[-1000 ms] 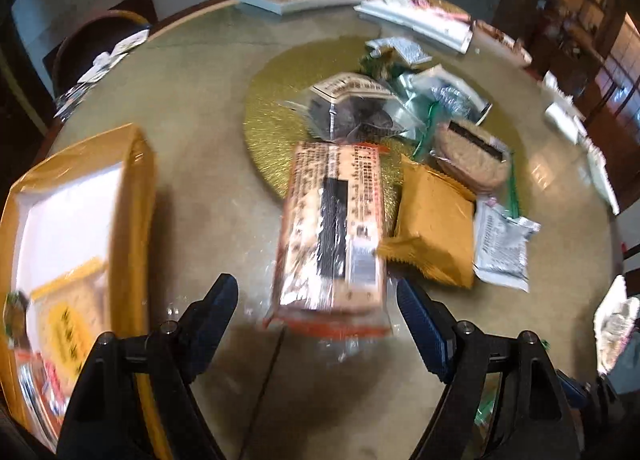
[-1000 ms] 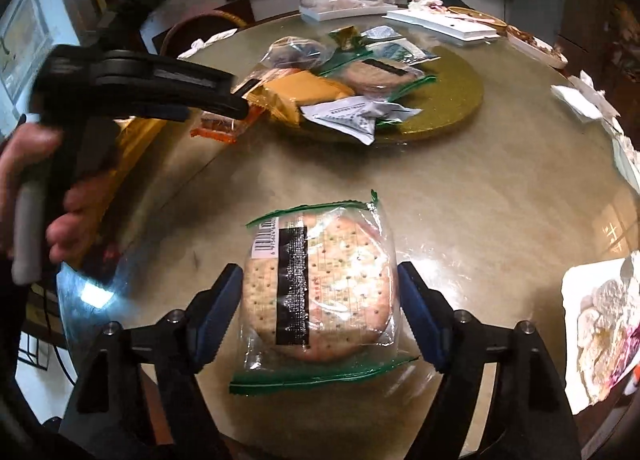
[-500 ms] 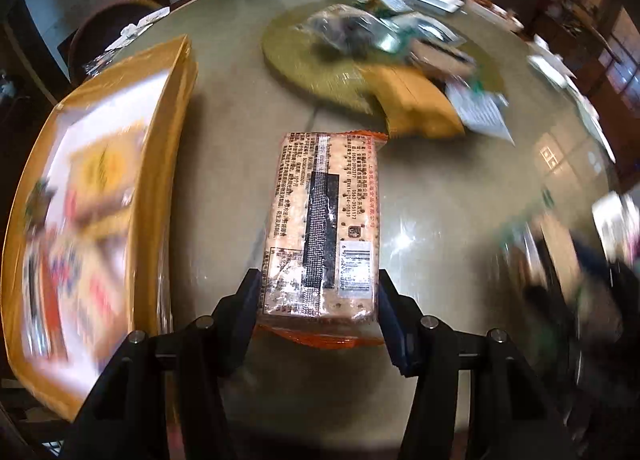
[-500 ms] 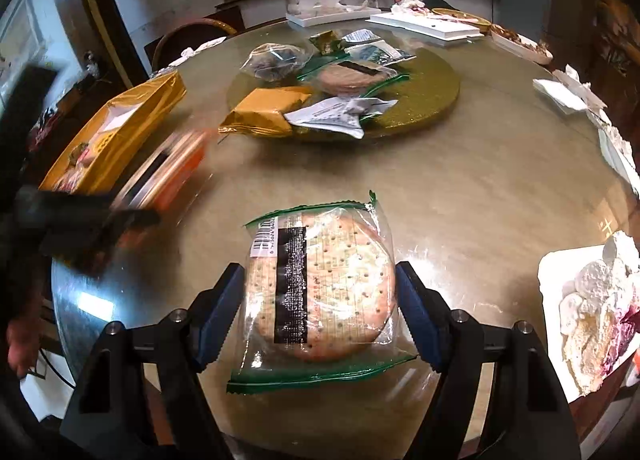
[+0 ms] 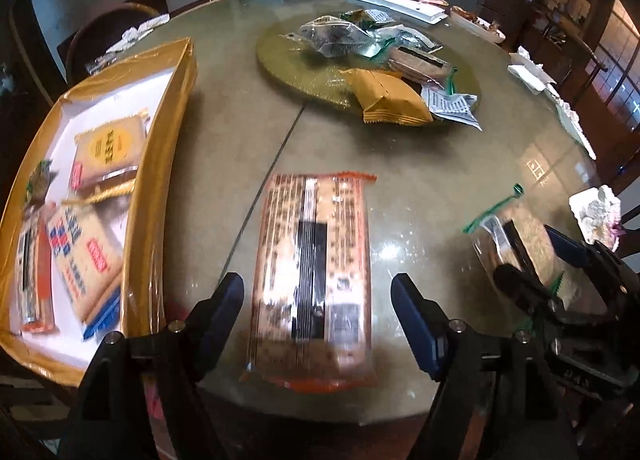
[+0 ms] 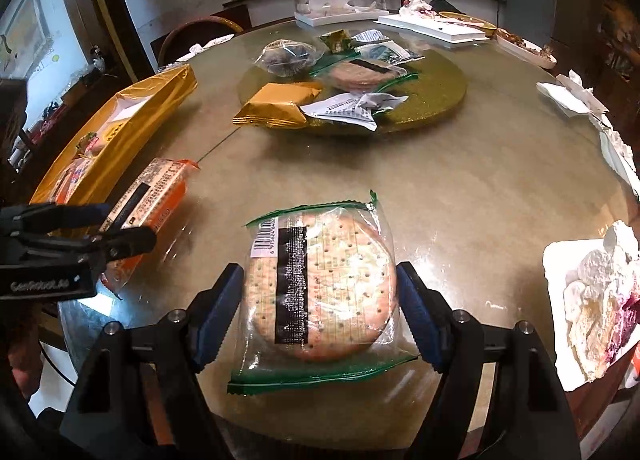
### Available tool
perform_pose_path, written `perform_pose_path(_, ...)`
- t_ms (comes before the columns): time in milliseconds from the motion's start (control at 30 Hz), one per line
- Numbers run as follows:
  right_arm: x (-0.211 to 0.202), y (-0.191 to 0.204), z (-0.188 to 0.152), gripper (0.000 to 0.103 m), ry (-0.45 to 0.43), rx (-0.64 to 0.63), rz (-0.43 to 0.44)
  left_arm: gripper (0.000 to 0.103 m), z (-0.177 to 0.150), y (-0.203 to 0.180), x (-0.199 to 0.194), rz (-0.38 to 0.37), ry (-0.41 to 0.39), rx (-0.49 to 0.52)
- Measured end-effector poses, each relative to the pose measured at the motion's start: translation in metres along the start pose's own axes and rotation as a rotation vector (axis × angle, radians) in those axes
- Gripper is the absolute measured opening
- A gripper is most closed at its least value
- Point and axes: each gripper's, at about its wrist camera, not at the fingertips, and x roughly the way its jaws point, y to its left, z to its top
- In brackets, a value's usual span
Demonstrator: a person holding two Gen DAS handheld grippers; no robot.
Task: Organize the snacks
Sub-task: 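Carry both packs into the white tray and open both tools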
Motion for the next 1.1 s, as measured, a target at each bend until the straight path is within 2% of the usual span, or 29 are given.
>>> perform_pose_path(133,0.002,0.008,-0.001,0.077,0.01,-0.032,-0.05,0.075,0.002,0.0,0.009,0.022,0.005,-0.001)
perform_pose_path(300,0.004,0.015,-0.002,0.078,0.027,-0.054,-0.099,0.073,-0.001,0.001,0.007,0.04,-0.03,-0.005)
perform_pose_path(400,0.003,0.014,-0.002,0.077,0.029,-0.05,-0.107,0.064,-0.002,0.005,0.006,0.042,-0.052,-0.012)
perform_pose_path(433,0.003,0.014,-0.002,0.077,0.027,-0.048,-0.109,0.055,-0.003,0.004,0.006,0.042,-0.059,-0.007)
perform_pose_path(567,0.001,0.018,-0.005,0.077,0.023,-0.048,-0.109,0.053,-0.009,0.0,0.003,0.071,-0.094,0.032)
perform_pose_path(667,0.0,0.02,-0.007,0.077,0.02,-0.051,-0.104,0.053,-0.015,0.001,-0.002,0.074,-0.118,0.016)
perform_pose_path(767,-0.002,0.02,-0.008,0.077,0.011,-0.032,-0.075,0.053,-0.019,0.004,-0.01,0.064,-0.145,-0.012)
perform_pose_path(867,-0.006,0.016,-0.008,0.077,-0.012,0.017,0.009,0.053,-0.023,0.005,-0.024,0.066,-0.177,-0.022)
perform_pose_path(1000,-0.02,0.02,-0.003,0.077,-0.089,0.054,0.084,0.053,-0.024,0.011,-0.046,0.124,-0.256,-0.043)
perform_pose_path(1100,-0.028,0.028,0.006,0.077,-0.127,0.06,0.117,0.053,-0.025,0.021,-0.057,0.134,-0.285,-0.076)
